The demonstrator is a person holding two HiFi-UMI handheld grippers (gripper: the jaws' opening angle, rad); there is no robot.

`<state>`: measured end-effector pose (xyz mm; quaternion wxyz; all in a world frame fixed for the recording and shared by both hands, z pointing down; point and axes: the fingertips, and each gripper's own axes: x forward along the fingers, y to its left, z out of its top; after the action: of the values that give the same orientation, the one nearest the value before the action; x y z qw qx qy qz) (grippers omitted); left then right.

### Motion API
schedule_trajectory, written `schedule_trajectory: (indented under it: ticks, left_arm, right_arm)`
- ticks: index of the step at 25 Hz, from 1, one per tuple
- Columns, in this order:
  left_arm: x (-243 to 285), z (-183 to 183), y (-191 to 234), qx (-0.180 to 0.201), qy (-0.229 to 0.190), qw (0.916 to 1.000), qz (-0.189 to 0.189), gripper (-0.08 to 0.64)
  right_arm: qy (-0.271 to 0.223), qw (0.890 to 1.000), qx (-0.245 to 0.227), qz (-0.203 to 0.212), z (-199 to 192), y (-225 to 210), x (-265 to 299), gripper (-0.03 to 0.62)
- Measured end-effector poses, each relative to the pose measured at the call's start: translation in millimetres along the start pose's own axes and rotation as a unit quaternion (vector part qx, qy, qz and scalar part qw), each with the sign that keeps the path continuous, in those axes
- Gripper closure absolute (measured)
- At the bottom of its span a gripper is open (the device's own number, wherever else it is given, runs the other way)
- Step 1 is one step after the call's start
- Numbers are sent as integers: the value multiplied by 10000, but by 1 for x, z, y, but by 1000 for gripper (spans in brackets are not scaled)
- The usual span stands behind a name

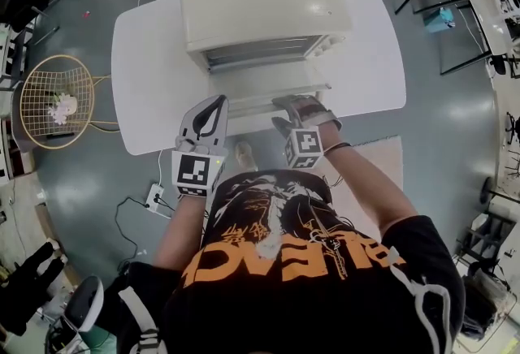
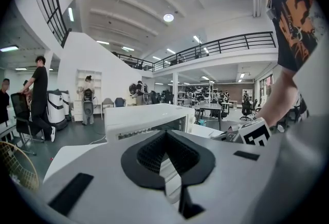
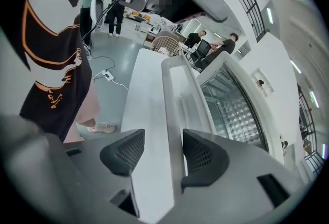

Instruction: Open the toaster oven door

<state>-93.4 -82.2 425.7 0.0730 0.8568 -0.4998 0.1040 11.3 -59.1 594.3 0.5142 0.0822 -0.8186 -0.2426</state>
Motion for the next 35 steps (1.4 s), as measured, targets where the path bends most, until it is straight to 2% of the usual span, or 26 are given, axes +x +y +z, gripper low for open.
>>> schedule_trajectory:
  ticks: [7, 12, 14, 18, 21, 24, 26, 30, 31, 33, 35]
  left_arm:
    - [-2, 3, -2, 37, 23, 10000, 47, 538]
    - [-4, 0, -4, 33, 101, 9999, 81, 538]
    - [-4, -3, -4, 13, 146, 9999, 82, 538]
    - [-4, -8, -10, 13, 162, 9999, 7, 538]
    - [-6, -9, -12, 29, 172, 9998, -39, 538]
    - [-6, -14, -11, 9, 218, 9997, -60, 538]
    - [-1, -24, -10, -31, 288, 9995, -95, 538]
    - [20, -44, -4, -137, 514, 9984, -210, 538]
    - [24, -48, -3, -178, 556, 9980, -239, 538]
    - [27, -55, -3, -275, 609, 9974, -273, 538]
    - [27, -61, -3, -390, 656, 9967, -271, 538]
  right_arm:
    - [335, 9990, -271, -74, -12, 37, 9, 319]
    - [299, 9992, -161, -205, -15, 38, 4, 342]
    - [207, 9996, 1, -177, -14, 37, 5, 374]
    - [-69, 9991, 403, -129, -12, 33, 4, 394]
    - [-181, 9972, 722, -27, -8, 34, 1, 357]
    - [-376, 9908, 1302, -7, -3, 30, -4, 350]
    - [-630, 9776, 2007, 5, 0, 22, -9, 367]
    - [-1124, 9350, 3360, -160, -1, -3, -17, 468]
    - [-1233, 9222, 3662, -166, -2, -7, -17, 473]
    - [-1469, 8880, 4357, -88, -5, -12, -17, 482]
    - [-1680, 8455, 5067, 81, -11, -13, -17, 496]
